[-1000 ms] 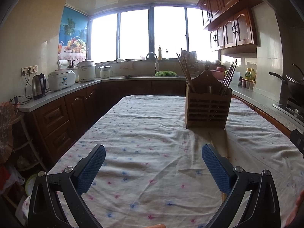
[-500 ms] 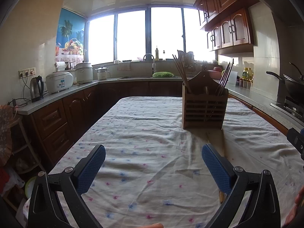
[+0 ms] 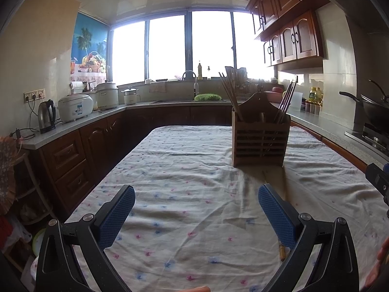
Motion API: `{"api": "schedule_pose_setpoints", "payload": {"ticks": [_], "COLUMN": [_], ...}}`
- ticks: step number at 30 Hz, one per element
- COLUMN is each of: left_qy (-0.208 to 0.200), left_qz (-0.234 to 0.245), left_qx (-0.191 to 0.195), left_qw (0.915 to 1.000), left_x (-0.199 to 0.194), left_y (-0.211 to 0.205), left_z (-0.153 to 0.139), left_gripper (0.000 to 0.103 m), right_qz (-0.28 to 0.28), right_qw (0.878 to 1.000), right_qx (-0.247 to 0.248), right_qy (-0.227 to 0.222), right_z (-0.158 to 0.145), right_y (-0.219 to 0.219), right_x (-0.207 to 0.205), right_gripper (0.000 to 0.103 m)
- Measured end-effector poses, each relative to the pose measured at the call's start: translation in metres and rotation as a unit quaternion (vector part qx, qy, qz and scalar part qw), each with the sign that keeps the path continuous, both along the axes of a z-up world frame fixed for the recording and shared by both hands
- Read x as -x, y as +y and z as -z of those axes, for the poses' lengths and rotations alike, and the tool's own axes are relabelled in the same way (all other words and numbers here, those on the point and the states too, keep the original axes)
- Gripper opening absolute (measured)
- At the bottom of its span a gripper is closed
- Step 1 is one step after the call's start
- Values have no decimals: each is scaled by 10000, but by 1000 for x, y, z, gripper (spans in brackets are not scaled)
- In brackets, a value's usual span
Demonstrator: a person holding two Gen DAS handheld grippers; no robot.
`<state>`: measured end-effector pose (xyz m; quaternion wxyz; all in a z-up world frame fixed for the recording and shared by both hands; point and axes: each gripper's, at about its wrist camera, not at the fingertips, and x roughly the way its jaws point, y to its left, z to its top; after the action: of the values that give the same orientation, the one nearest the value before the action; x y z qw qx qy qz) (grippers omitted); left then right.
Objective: Organize utensils
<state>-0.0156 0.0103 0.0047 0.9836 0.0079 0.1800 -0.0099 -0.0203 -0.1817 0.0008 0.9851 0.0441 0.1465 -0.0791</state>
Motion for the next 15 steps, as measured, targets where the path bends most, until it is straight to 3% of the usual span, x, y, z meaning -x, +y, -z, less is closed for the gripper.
{"api": "schedule_pose_setpoints", "payload": {"ticks": [15], "left_qy": [-28], "left_qz": [-3], "left_qx": [-30], "left_qw": [10000], "left_x": [2], "left_y": [-4], "left_z": [-2], "left_gripper": [102], "right_qz": [-1], "right_qw": [10000], "right_qx": [1], "right_qy": [-7], "right_z": [0], "right_y": [0], "right_x": [0], "right_gripper": [103]}}
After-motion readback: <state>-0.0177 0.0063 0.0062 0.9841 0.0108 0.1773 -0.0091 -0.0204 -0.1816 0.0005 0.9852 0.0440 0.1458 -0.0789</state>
